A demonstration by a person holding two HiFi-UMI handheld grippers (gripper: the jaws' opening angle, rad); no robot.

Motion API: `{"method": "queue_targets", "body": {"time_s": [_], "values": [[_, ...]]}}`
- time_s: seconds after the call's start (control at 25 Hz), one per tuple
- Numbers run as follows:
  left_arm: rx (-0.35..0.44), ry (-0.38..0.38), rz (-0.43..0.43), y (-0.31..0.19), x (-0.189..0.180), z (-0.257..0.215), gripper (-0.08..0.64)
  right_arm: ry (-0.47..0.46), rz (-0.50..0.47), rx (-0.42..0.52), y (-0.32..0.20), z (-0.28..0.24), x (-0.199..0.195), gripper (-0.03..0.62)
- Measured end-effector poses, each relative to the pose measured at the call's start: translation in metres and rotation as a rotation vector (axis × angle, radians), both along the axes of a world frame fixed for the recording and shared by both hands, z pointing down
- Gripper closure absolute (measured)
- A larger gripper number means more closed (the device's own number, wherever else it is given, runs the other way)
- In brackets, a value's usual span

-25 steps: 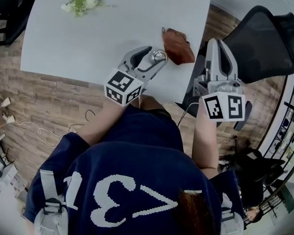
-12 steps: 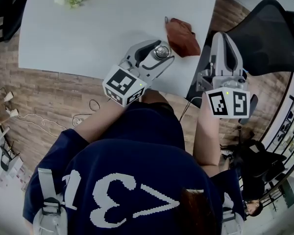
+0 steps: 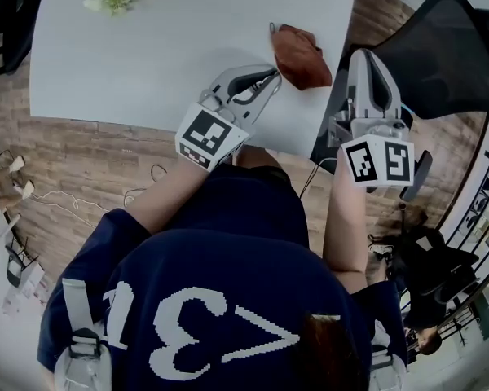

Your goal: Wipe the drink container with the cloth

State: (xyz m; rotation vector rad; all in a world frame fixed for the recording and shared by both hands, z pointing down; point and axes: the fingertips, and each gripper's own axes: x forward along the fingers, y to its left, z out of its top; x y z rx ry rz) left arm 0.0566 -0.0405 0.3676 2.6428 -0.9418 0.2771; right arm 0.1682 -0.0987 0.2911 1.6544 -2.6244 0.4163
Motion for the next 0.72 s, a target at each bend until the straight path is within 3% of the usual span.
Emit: {"method": "queue_targets", "body": {"time_s": [0.2,0.36,0.44,0.48,0.64,0.72], "values": [[0.039,0.008,0.151,-0.005,-0.003,-0.004,0.535,0.022,-0.121,-0.126,-0.004,0.052,-0.011,0.563],[0.050,0.011,0.229,-0.014,-0.012,-0.006,0.535,0.137,-0.213,-0.264,-0.011,0.124,-0.026,0.557],[0.038,0.028,0.233,-0.022,-0.019,-0.006,0.535,0.192,-0.266,-0.353,-0.012,0.161,-0.037,0.388],[0.031,0.038,0.235,-0.024,-0.022,-0.005,0.535,0.224,-0.287,-0.387,-0.012,0.176,-0.042,0.374],[0.012,0.065,0.242,-0.031,-0.028,-0.005,0.535,0.387,-0.296,-0.409,-0.008,0.210,-0.050,0.383],[0.001,0.078,0.231,-0.035,-0.031,-0.004,0.535,0.353,-0.288,-0.416,-0.005,0.210,-0.051,0.473]]}}
